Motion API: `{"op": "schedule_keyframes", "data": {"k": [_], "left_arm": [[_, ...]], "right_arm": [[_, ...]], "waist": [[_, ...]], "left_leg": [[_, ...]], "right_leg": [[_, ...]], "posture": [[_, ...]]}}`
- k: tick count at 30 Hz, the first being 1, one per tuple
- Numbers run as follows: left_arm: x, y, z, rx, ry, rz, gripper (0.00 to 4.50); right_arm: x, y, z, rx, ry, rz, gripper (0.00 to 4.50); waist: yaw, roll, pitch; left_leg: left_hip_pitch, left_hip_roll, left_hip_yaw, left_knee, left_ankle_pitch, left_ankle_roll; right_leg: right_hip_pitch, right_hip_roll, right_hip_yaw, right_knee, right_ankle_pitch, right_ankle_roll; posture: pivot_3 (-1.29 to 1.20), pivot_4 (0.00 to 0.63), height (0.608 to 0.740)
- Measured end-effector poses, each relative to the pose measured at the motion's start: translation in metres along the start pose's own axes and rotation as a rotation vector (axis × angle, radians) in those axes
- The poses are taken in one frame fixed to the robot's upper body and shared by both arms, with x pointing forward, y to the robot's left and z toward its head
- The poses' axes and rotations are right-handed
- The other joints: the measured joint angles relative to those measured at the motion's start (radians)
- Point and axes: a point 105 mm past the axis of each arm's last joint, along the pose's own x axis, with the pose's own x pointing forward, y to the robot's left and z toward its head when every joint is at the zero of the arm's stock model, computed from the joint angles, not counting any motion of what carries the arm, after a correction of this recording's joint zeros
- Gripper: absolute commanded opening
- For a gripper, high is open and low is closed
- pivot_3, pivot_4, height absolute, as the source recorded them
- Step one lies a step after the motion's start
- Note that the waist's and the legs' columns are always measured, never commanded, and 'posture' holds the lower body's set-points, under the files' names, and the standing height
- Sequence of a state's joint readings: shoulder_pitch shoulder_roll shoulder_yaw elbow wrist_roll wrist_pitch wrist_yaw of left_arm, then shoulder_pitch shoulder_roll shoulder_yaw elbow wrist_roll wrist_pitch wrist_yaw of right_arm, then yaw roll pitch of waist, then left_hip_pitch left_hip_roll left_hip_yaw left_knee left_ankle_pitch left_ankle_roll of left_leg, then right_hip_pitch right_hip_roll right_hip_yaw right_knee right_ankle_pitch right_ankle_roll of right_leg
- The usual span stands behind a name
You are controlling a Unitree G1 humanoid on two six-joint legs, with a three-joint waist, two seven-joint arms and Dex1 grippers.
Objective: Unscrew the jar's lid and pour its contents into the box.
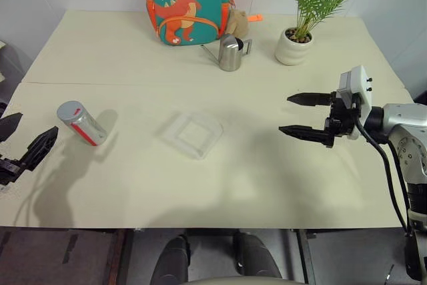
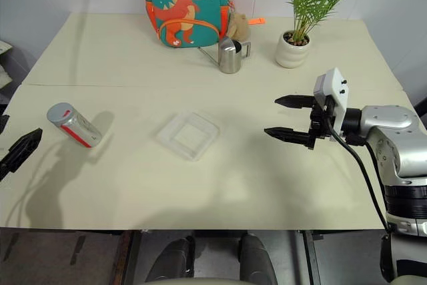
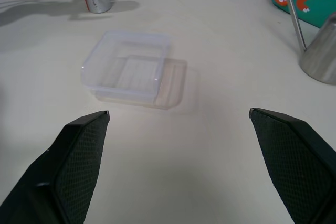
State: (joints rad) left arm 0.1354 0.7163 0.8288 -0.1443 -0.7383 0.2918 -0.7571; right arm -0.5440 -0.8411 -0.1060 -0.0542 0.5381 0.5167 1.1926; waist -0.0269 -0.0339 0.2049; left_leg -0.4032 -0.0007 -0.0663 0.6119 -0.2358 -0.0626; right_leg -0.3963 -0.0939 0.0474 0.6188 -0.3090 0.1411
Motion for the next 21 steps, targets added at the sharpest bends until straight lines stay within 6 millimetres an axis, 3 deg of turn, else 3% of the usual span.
{"op": "schedule_keyframes", "data": {"k": [9,14,18,21], "left_arm": [[0.002,-0.004,-0.004,-0.003,-0.013,0.015,4.47],[0.004,-0.01,-0.004,0.021,-0.029,0.099,4.47],[0.001,-0.016,-0.02,0.019,0.018,0.23,4.47],[0.003,-0.028,-0.032,-0.01,0.024,0.298,4.47]], "right_arm": [[0.002,0.006,-0.003,0.01,0.018,0.005,4.5],[0.016,0.013,0.004,0.005,-0.03,0.059,4.5],[0.031,0.017,0.013,0.008,-0.085,0.133,4.5],[0.036,0.025,0.007,0.025,-0.085,0.219,4.5]], "waist": [[-0.001,0.0,0.0],[-0.001,0.0,0.0],[0.0,0.0,0.0],[0.008,-0.001,0.0]], "left_leg": [[0.0,0.0,0.0,0.0,0.0,0.0],[0.0,0.0,0.0,0.001,0.0,0.0],[0.001,0.0,0.001,0.001,0.0,0.0],[0.0,-0.001,0.0,0.002,0.0,0.0]], "right_leg": [[0.0,0.0,0.0,0.0,0.0,0.0],[0.0,0.0,0.0,0.001,0.0,0.001],[0.0,0.001,0.001,0.001,0.001,0.001],[0.001,0.0,0.001,0.001,0.001,0.002]], "posture": [[0.0,0.15,0.74],[0.0,0.15,0.74],[0.0,0.15,0.74],[0.0,0.15,0.74]]}}
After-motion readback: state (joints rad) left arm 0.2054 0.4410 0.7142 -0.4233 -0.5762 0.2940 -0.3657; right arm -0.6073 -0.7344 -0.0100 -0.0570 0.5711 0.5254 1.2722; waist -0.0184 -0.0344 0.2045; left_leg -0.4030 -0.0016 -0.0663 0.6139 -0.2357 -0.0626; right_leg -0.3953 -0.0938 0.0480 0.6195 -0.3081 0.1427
